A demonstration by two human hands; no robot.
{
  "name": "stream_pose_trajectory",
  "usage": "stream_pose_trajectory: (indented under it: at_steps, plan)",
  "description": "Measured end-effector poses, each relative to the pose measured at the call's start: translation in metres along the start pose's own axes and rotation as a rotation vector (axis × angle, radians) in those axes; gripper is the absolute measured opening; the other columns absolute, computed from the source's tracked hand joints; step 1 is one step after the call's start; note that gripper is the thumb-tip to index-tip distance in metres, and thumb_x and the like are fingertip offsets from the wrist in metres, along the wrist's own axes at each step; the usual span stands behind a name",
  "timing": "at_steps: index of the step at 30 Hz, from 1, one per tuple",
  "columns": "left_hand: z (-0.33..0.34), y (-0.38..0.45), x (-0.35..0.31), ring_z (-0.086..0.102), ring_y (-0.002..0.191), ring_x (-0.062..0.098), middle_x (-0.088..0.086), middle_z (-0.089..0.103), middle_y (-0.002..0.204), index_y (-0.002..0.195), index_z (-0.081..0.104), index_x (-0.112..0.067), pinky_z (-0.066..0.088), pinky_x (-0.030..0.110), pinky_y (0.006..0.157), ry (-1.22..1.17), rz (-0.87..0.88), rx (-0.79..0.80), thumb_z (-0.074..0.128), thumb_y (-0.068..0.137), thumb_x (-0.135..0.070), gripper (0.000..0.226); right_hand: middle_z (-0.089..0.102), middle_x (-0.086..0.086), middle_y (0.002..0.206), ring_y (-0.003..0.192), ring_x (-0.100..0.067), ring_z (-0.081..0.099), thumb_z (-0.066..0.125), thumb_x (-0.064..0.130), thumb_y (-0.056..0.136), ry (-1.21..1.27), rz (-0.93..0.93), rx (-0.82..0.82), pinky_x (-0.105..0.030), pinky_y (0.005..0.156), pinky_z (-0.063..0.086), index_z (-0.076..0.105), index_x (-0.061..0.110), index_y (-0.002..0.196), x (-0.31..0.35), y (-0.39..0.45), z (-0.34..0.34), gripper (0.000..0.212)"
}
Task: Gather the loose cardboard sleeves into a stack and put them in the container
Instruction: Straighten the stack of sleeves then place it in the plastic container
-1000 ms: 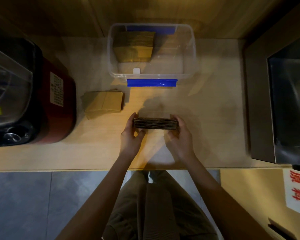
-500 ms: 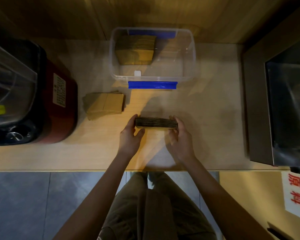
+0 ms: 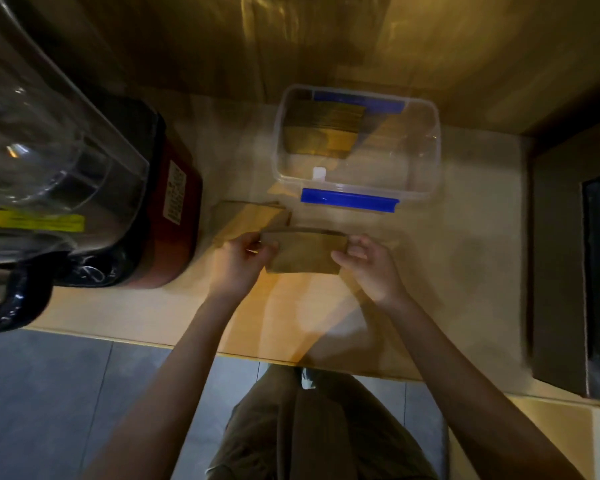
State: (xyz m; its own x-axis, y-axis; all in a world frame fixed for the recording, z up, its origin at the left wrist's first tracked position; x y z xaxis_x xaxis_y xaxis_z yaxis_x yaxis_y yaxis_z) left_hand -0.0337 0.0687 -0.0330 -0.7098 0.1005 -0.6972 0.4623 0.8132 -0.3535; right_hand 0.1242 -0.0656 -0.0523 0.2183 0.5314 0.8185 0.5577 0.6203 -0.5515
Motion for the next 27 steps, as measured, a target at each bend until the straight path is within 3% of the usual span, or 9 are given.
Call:
stream_pose_trajectory:
  at_steps: [5,8,11,20,24,27]
  plan:
    - [-0.032,0.014,0.013,0.061,0.096,0.03,0.017,0.07,0.095,0.104,0.067,-0.006,0.033,0.022,0.067,-0.011,-0.126,-0.148,0.061,0.083,-0.03,0.033,0.063,-0.004,0.08,0.073,-0.012,0.06,0.066,-0.001,0.077,0.117,0.002,0.025,-0.018,0.056,0.052,0.058,0.007,0.093,0.028,0.021,0.038,0.019]
    - [-0.039,0.018,0.023,0.058,0.105,0.036,0.022,0.067,0.107,0.114,0.061,-0.004,0.041,0.031,0.081,-0.029,-0.196,-0.195,0.057,0.086,-0.031,0.039,0.06,0.005,0.073,0.076,-0.018,0.059,0.07,0.003,0.075,0.05,-0.008,-0.034,-0.032,0.065,0.054,0.059,0.017,0.079,0.036,0.033,0.06,0.018]
    - [-0.036,0.019,0.028,0.057,0.104,0.04,0.024,0.065,0.109,0.113,0.059,0.001,0.042,0.036,0.081,-0.014,-0.236,-0.231,0.056,0.087,-0.028,0.039,0.063,0.002,0.071,0.078,-0.022,0.062,0.071,0.009,0.073,-0.072,-0.076,-0.083,-0.043,0.077,0.052,0.067,0.011,0.079,0.04,0.043,0.077,0.007]
    - [-0.021,0.032,0.042,0.048,0.11,0.044,0.033,0.053,0.117,0.114,0.052,0.008,0.035,0.041,0.088,0.102,-0.306,-0.216,0.052,0.088,-0.023,0.041,0.062,-0.006,0.071,0.06,-0.01,0.053,0.066,0.009,0.079,-0.305,-0.201,-0.106,-0.004,0.055,0.038,0.064,0.005,0.073,0.04,0.052,0.096,0.007]
    - [-0.015,0.034,0.044,0.041,0.119,0.044,0.032,0.045,0.129,0.123,0.046,0.007,0.032,0.041,0.095,0.037,-0.392,-0.161,0.046,0.091,-0.026,0.046,0.066,-0.007,0.086,0.077,-0.014,0.058,0.067,0.018,0.079,-0.316,-0.186,-0.153,0.0,0.059,0.038,0.065,0.006,0.088,0.032,0.057,0.095,0.015]
    - [-0.017,0.033,0.041,0.037,0.124,0.042,0.03,0.042,0.135,0.134,0.035,0.001,0.03,0.039,0.099,-0.065,-0.425,-0.161,0.046,0.091,-0.028,0.053,0.065,-0.009,0.084,0.079,-0.014,0.061,0.068,0.022,0.079,-0.173,-0.154,-0.147,-0.001,0.062,0.041,0.061,0.011,0.084,0.032,0.056,0.093,0.014]
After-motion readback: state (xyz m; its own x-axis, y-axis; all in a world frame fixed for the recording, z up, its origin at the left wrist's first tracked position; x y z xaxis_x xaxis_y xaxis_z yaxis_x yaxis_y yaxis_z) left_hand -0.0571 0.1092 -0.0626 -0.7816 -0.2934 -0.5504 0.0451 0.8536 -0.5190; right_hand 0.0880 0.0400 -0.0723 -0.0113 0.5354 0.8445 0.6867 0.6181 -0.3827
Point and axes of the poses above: each hand's wrist, its own y-axis towards the middle knuckle, its own z-axis out of the palm, x = y × z, the point moved 3 cm from there along y, towards the middle knuckle
